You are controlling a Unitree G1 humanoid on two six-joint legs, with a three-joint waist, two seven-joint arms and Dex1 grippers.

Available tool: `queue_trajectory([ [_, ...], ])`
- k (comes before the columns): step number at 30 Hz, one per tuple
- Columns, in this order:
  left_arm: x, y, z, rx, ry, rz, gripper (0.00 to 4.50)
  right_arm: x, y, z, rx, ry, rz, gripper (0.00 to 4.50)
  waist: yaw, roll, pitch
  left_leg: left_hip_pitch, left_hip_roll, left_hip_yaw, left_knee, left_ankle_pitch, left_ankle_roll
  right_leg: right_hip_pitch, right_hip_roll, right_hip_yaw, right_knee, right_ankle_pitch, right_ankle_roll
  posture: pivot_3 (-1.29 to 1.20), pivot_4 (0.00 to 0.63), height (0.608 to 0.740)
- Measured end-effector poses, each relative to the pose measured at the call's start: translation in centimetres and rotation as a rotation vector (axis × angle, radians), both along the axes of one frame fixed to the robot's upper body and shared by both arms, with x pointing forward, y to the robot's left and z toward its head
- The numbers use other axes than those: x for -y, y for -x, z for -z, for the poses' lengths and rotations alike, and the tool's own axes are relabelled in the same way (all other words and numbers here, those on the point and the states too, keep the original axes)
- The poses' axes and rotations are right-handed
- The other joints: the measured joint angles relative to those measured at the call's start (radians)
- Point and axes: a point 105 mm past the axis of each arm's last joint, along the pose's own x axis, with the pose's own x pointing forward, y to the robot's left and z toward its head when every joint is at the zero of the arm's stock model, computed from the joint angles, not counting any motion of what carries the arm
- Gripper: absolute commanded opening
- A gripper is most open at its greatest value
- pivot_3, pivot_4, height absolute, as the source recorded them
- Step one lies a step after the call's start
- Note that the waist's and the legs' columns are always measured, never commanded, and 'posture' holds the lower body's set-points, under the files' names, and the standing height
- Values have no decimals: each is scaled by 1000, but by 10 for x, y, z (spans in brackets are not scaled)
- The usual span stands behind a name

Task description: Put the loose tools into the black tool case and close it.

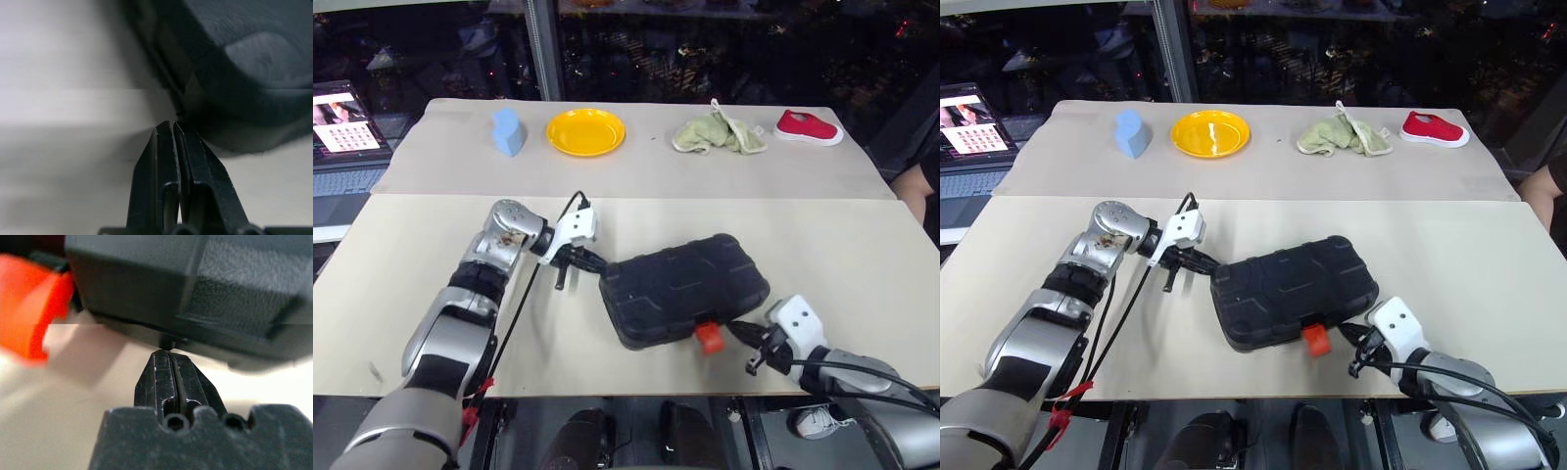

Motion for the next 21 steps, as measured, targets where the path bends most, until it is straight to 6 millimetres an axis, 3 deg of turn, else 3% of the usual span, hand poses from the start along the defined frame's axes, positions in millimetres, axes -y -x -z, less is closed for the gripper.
queue_trajectory([
  [4,2,-4,-15,-15,26,-29,172,4,8,-7,6,-15,1,0,6,0,0,-1,0,-1,0,0,0,1,1,0,0,0,0,0,150,740],
  [7,13,-9,-57,-23,116,-30,172,6,21,-13,-13,-27,-16,0,8,0,0,-2,0,-3,4,0,1,1,2,-2,0,0,1,0,150,740],
  [9,30,-1,-90,5,165,48,172,6,33,-17,-41,-37,-36,0,6,1,0,-2,0,-2,5,-1,1,2,2,-1,0,0,2,0,150,740],
  [11,51,12,-98,39,165,158,172,2,42,-21,-63,-53,-58,0,4,3,-2,1,0,-2,4,-1,2,5,1,0,-1,0,2,0,150,740],
  [13,73,25,-87,32,147,251,172,-3,46,-25,-66,-68,-78,0,4,4,-2,2,0,-1,4,-1,2,6,1,1,0,0,2,0,150,740],
  [16,104,40,-53,16,107,341,172,-12,49,-31,-58,-80,-102,0,3,3,-2,3,0,-1,5,-1,2,7,1,2,0,0,2,0,150,740],
  [18,116,43,-38,35,72,360,172,-15,50,-33,-54,-85,-103,0,1,3,-2,3,1,-1,5,-1,2,7,1,2,0,0,2,0,150,740],
  [21,122,40,-30,104,42,362,172,-18,48,-35,-44,-98,-89,0,1,3,-2,3,2,-1,4,-3,5,7,1,2,0,0,2,0,150,740],
])
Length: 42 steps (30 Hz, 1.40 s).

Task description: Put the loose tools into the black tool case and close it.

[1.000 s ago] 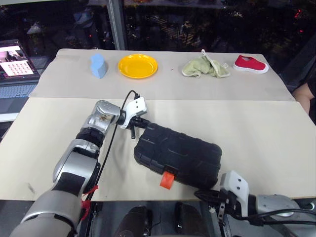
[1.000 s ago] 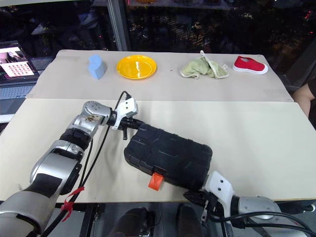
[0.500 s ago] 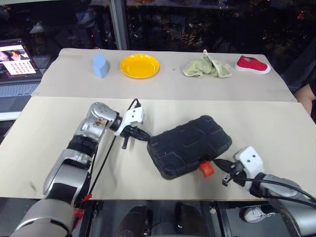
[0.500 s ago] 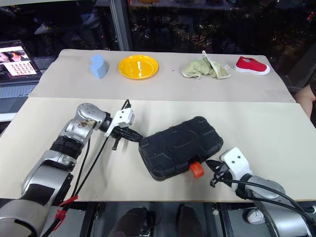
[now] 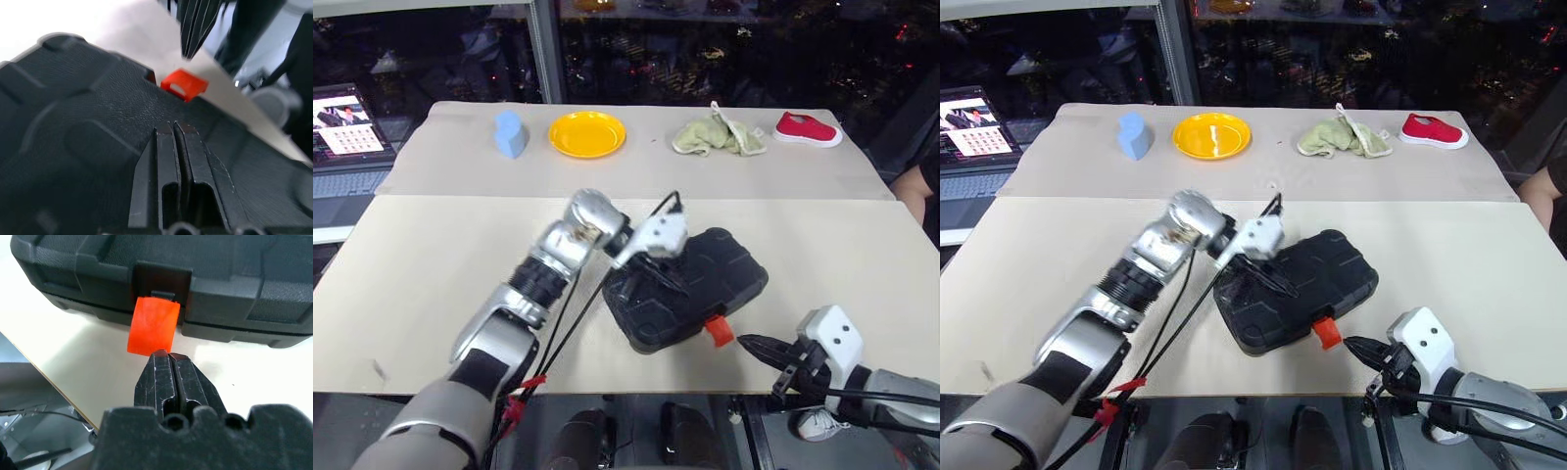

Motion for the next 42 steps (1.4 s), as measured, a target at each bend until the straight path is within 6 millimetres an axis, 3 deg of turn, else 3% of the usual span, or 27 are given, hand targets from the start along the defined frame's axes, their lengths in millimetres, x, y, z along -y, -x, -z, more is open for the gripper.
queue_trajectory([
  [7,2,-3,6,93,1,28,172,-15,-10,-1,35,-23,0,0,1,0,0,11,0,-1,0,-3,5,12,0,-1,-2,-1,1,0,150,740],
  [9,2,-4,7,91,4,22,172,-19,-15,7,23,-18,5,0,2,1,0,12,0,-1,0,-4,6,13,-1,-1,-2,-5,8,0,150,740],
  [16,1,-7,5,80,14,-4,172,-23,-15,36,-69,25,2,0,2,1,-1,13,0,-1,0,-3,5,13,0,-1,-1,-3,4,0,150,740],
  [22,1,-8,5,79,18,-11,172,-22,-18,44,-80,24,34,0,2,1,-1,12,0,-1,0,-3,5,12,0,-1,-1,-2,3,0,150,740],
  [37,3,-8,5,80,18,-21,172,-32,-39,45,-19,-50,96,0,-23,1,-1,14,0,0,0,-2,4,13,0,0,-1,-5,8,0,150,740],
  [42,4,-9,5,102,17,-16,172,-23,-40,31,15,-46,131,0,-24,1,0,12,0,0,-1,-2,4,10,1,0,-1,-1,2,0,150,740],
])
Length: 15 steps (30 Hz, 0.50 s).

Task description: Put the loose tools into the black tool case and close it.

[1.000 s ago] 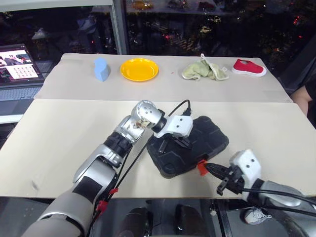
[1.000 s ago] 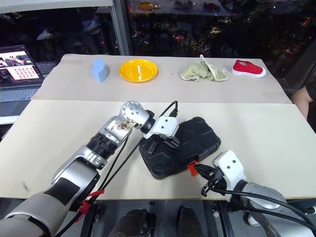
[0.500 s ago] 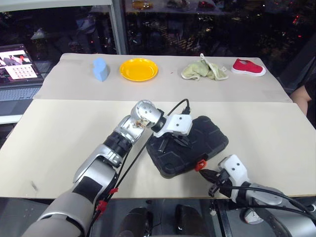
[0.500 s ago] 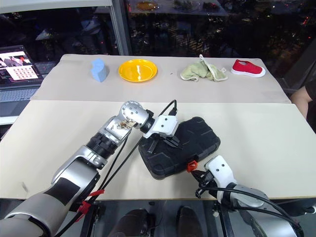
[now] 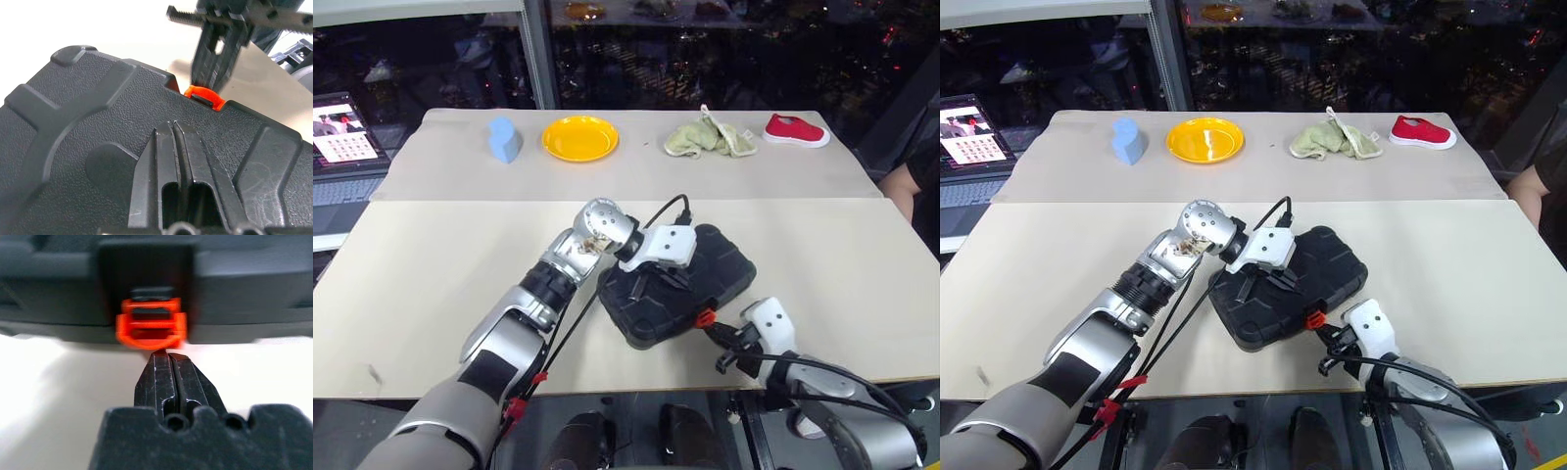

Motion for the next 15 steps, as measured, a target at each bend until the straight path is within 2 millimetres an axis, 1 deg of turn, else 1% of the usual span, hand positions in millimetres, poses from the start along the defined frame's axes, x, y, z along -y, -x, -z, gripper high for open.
queue_trajectory([
  [2,1,-1,1,11,4,-1,172,-1,1,-6,16,2,-6,0,0,0,0,1,0,0,-2,0,0,0,0,0,0,0,0,0,150,740],
  [6,2,-2,2,21,13,-1,172,-2,-1,-12,32,6,-8,0,-3,0,0,2,0,0,-3,0,-1,1,0,0,0,-1,1,0,150,740],
  [9,6,-1,3,14,18,1,172,-6,-3,-26,86,5,-32,0,1,0,0,4,0,0,-3,0,0,3,0,0,-1,-4,6,0,150,740],
  [12,8,0,3,18,23,11,172,-9,6,-26,60,-2,-66,0,8,0,0,3,0,-1,-4,-1,1,2,-1,-1,-1,-4,5,0,150,740],
  [13,8,0,3,20,24,13,172,-7,14,-23,30,-1,-73,0,10,0,0,3,0,-1,-4,-1,2,2,-1,-1,-1,-4,5,0,150,740],
  [14,8,-1,3,21,24,11,172,-5,22,-19,-4,3,-81,0,13,0,0,3,-1,-1,-4,-2,3,2,-1,-1,-1,-1,1,0,150,740],
  [15,7,-2,2,21,24,8,172,-4,26,-15,-28,8,-79,0,13,0,0,3,-1,-1,-4,-2,3,2,0,-1,-1,-1,0,0,150,740],
])
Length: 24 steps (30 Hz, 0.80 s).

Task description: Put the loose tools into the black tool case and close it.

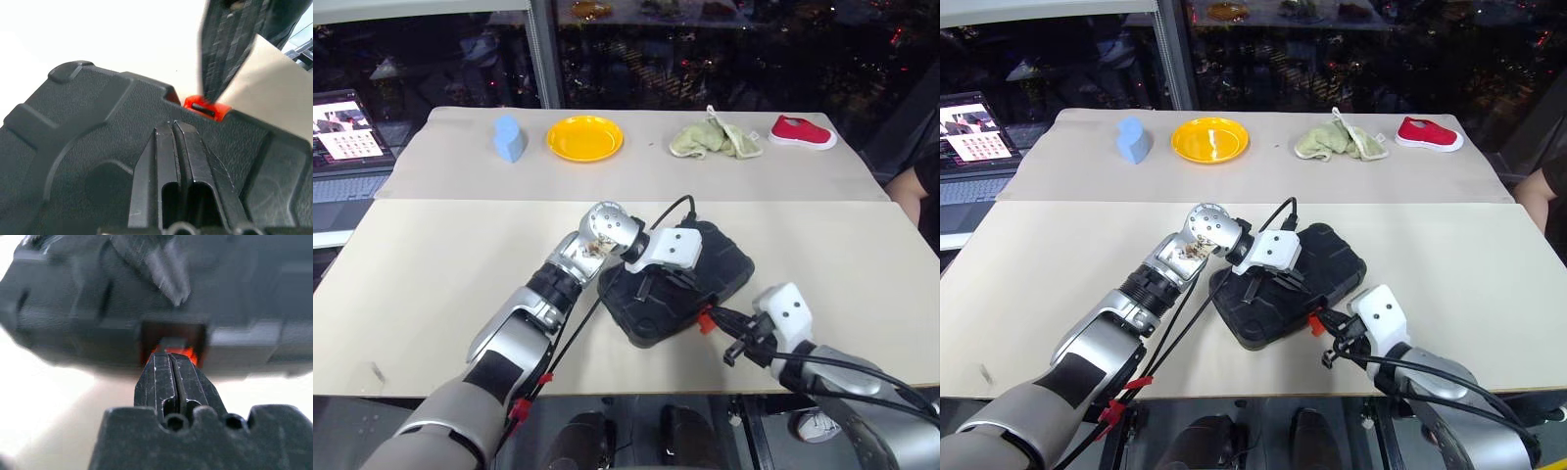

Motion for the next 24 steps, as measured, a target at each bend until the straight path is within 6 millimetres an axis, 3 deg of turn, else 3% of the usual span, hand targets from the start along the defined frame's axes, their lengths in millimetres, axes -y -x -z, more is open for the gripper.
queue_trajectory([
  [9,-3,-3,0,8,-8,-13,172,-1,8,20,-73,-10,20,0,-1,0,0,1,0,1,1,0,-2,1,-3,1,0,-5,8,0,150,740],
  [13,-3,-3,-1,9,-11,-11,172,2,0,32,-81,-16,60,0,-4,0,0,1,0,1,0,0,-1,1,-2,1,0,-5,8,0,150,740],
  [24,-7,-5,0,6,-23,-25,172,-1,-23,36,-4,-84,95,0,-14,0,0,4,1,1,1,0,-2,2,-2,1,0,-5,8,0,150,740],
])
